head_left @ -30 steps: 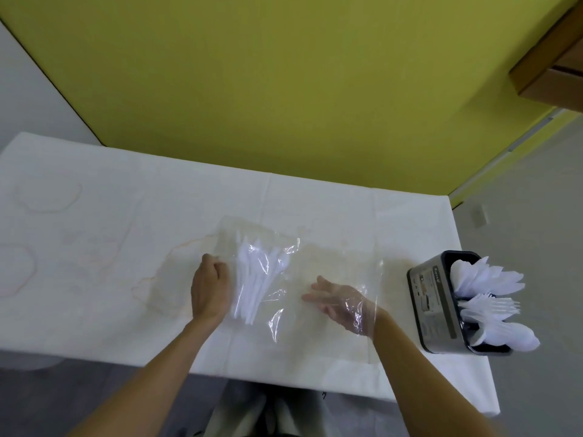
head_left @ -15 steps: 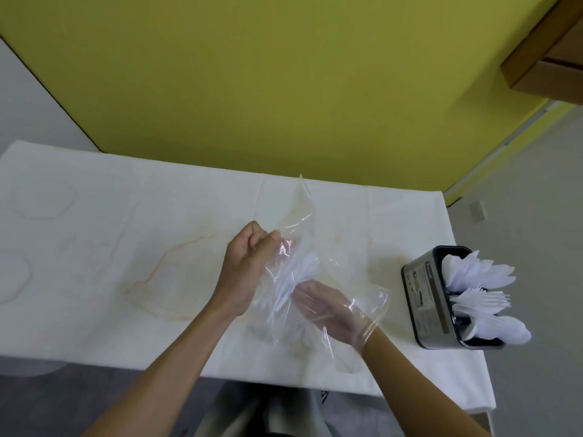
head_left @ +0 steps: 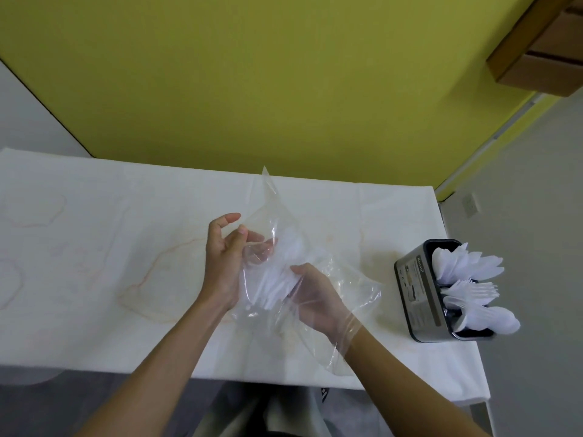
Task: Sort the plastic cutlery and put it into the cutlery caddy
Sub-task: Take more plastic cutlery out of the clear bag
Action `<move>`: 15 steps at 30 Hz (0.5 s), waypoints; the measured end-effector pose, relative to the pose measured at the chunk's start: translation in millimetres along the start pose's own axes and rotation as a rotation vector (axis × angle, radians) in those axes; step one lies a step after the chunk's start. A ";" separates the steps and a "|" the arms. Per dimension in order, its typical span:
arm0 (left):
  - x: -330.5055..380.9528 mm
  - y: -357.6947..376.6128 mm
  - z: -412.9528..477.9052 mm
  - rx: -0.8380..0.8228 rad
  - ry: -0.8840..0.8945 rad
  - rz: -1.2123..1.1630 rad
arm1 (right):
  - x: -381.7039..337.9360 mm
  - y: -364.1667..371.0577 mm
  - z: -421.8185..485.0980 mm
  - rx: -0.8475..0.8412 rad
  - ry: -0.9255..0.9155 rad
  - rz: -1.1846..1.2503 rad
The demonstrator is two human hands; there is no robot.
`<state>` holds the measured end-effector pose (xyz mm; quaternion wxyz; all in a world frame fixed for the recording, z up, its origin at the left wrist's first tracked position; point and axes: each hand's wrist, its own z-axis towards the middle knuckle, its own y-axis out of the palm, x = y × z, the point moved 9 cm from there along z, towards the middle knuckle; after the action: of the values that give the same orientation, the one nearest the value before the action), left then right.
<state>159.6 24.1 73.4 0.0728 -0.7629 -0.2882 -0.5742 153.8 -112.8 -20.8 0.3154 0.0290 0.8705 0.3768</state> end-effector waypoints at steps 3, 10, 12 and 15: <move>9.0 -7.9 8.3 0.000 0.057 0.022 | 2.6 1.8 0.7 -0.028 0.043 0.010; 21.7 -25.9 19.9 0.035 0.223 0.236 | 4.9 14.9 1.6 -0.048 0.100 0.121; 20.3 -32.7 21.0 0.061 0.263 0.314 | 3.7 14.3 2.1 -0.037 0.085 0.126; 18.5 -41.2 20.8 0.119 0.308 0.405 | 7.5 10.9 6.3 -0.016 0.070 0.116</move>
<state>158.6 73.8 74.5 0.2741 -0.7030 -0.1481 -0.6393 149.3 -98.9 -20.6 0.2626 0.0636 0.8747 0.4023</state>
